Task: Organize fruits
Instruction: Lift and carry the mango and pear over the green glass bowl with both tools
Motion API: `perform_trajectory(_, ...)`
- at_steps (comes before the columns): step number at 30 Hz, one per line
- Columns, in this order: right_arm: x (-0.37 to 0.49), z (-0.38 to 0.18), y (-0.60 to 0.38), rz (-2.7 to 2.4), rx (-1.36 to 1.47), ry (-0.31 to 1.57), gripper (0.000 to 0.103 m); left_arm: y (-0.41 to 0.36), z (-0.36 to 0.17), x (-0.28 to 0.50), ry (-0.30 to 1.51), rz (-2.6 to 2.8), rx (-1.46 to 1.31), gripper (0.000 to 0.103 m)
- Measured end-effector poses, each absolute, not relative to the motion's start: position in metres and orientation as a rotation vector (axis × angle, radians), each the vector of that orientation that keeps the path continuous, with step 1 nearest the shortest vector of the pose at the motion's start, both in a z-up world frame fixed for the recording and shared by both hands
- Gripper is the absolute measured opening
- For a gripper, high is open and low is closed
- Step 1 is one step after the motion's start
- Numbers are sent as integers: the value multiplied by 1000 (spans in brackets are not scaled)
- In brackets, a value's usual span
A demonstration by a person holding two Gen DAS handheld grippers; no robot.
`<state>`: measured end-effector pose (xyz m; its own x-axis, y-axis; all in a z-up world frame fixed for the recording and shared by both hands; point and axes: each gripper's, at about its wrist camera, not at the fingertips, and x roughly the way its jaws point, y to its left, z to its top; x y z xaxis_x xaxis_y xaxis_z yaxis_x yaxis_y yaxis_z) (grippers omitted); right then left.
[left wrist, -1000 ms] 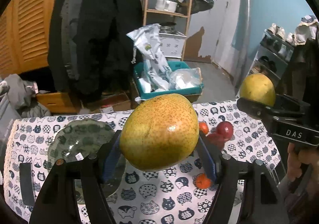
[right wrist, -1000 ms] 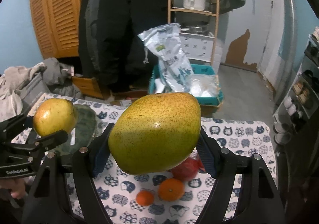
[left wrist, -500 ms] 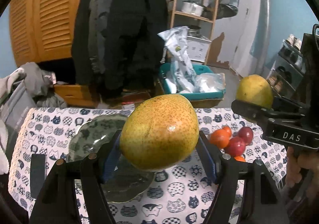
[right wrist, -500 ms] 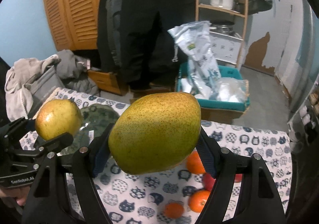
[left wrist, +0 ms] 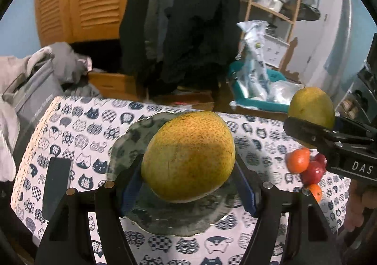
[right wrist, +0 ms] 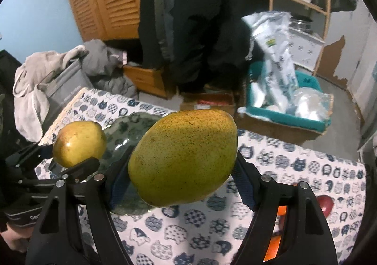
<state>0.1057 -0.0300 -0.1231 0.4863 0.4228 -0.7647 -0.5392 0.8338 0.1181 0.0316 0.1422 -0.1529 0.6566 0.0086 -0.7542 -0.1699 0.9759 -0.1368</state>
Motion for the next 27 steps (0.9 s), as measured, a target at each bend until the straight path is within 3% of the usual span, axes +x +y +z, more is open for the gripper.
perform_trajectory(27, 134, -221, 28, 667, -167, 1125, 77, 185, -261, 54, 1117, 201, -276, 72)
